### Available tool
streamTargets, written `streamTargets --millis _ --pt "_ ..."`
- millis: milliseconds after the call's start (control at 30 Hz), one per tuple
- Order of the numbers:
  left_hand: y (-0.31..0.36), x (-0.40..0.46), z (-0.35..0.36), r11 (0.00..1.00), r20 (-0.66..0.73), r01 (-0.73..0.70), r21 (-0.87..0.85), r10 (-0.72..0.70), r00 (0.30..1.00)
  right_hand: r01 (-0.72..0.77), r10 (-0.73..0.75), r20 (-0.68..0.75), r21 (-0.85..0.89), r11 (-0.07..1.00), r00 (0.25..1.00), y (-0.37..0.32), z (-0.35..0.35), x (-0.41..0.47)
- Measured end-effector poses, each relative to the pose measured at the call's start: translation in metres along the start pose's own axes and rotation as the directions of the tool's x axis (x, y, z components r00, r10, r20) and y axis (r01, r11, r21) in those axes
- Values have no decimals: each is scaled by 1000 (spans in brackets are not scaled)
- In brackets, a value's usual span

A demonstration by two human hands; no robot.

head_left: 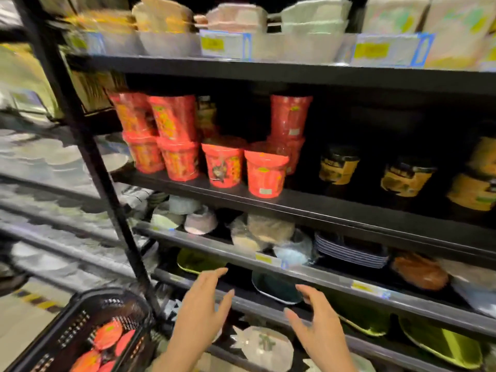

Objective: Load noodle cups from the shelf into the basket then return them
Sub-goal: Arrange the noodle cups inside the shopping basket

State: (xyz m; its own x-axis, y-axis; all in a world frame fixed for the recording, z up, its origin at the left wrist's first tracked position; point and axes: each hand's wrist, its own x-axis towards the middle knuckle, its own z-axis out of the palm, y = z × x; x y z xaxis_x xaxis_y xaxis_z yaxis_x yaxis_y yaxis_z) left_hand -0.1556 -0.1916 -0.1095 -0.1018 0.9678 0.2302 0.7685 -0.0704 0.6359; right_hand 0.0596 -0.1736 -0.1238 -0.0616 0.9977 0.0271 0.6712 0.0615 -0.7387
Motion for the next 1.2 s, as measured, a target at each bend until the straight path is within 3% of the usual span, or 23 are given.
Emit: streamTargets --millis 233,400,633,867,1067,1200 --pt "-15 115 -37 990 -153 -73 -118 55 987 127 -113 -182 67 990 977 -64 3 92" --pt "-21 199 -41 967 -243 -25 -254 -38 969 136 -78 -304 176 975 950 -94 -4 170" --pt "-28 285 -26 894 -186 82 -440 -180 966 93 2 -305 298 950 952 -107 4 245" --pt "-35 306 -16 905 -184 129 -406 -219 958 45 56 -315 304 952 947 -108 14 261" --pt "-27 287 -28 885 -241 63 -462 -193 951 43 117 -301 476 878 946 -107 5 257" --pt "-19 253 -52 835 -254 6 -550 -174 951 126 44 -279 563 817 959 -115 3 238"
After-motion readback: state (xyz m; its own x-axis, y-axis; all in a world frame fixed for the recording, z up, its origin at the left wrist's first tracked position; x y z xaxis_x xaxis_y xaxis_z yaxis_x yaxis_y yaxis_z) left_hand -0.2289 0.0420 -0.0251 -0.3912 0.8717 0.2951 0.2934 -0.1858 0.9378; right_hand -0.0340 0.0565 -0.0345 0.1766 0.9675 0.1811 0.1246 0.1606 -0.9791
